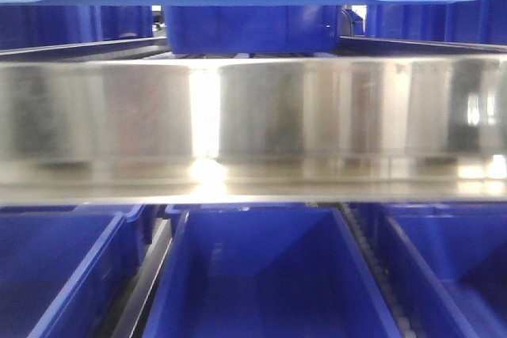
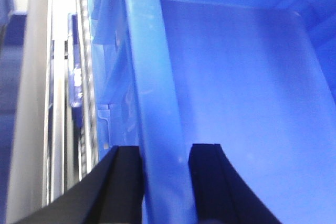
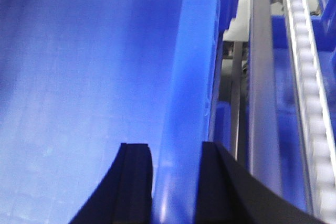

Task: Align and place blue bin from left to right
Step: 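Lift the blue bin with both grippers off the shelf, then hold the bin raised with both grippers while backing away from the shelf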

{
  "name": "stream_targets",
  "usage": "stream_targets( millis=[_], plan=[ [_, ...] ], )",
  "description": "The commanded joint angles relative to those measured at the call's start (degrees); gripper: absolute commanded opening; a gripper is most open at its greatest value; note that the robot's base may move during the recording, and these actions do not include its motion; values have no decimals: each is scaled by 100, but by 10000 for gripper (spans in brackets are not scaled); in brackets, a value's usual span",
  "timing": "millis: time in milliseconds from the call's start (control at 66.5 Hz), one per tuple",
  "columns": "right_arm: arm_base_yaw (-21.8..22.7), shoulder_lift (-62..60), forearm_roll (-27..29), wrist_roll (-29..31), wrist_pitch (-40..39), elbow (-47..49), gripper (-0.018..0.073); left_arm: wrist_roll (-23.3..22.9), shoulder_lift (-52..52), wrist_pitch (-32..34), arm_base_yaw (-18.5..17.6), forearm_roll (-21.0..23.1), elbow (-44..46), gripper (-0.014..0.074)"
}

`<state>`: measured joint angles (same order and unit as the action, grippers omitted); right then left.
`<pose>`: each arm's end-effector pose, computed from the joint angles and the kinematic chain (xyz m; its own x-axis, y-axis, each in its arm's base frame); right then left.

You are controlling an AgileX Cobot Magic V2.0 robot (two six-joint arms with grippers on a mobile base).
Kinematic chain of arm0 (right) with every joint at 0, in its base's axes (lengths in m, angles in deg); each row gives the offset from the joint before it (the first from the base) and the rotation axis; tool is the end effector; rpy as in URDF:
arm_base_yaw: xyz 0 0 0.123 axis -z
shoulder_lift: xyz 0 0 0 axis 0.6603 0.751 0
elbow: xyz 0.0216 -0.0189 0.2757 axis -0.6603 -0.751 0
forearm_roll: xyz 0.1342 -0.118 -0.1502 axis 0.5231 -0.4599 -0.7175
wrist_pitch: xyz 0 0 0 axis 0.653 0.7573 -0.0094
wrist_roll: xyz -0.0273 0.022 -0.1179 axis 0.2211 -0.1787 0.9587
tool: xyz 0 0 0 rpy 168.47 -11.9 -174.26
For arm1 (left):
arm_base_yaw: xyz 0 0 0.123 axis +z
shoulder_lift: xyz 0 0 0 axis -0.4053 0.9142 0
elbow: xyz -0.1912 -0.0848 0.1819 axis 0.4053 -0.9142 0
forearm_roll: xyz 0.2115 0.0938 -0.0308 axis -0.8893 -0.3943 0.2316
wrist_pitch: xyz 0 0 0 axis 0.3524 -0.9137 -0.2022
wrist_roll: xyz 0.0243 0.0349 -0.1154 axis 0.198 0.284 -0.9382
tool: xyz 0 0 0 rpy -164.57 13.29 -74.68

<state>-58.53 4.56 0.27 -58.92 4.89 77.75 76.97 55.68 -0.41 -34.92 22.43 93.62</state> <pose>0.3275 0.1004 0.4470 -0.6416 0.0427 -0.7658 -0.1457 0.9735 0.1763 0.3232 -0.0826 0.4464 -0.6188 -0.0959 -0.7797 0.1860 0.9464 -0.2641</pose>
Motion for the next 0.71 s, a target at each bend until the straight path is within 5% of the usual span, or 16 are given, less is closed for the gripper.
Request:
stream_targets(
  millis=[0,691],
  plan=[
    [-53,-112,473,51,-577,58,-71,51,-146,587,-69,679,105,-111],
    [-53,-112,473,51,-577,58,-71,51,-146,587,-69,679,105,-111]
  ],
)
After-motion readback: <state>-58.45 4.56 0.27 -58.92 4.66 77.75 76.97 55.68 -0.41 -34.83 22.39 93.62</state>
